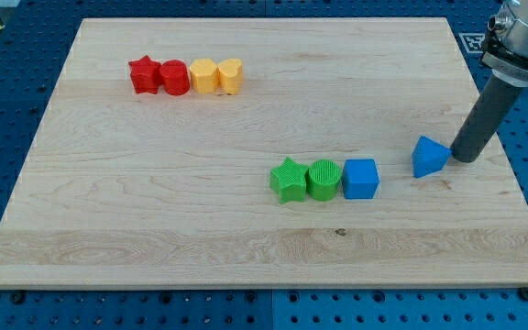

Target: Move the blue triangle to the right side of the blue cube

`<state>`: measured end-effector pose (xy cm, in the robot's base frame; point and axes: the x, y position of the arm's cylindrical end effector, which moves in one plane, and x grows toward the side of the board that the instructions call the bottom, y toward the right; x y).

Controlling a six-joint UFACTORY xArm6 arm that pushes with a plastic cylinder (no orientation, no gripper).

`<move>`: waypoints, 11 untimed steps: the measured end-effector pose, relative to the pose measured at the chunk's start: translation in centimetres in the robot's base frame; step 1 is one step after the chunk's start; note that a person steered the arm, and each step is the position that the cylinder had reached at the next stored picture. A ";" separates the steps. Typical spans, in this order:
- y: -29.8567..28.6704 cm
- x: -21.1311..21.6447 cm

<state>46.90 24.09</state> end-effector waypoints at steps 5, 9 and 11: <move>-1.6 1.4; -3.3 -0.8; -6.1 -0.8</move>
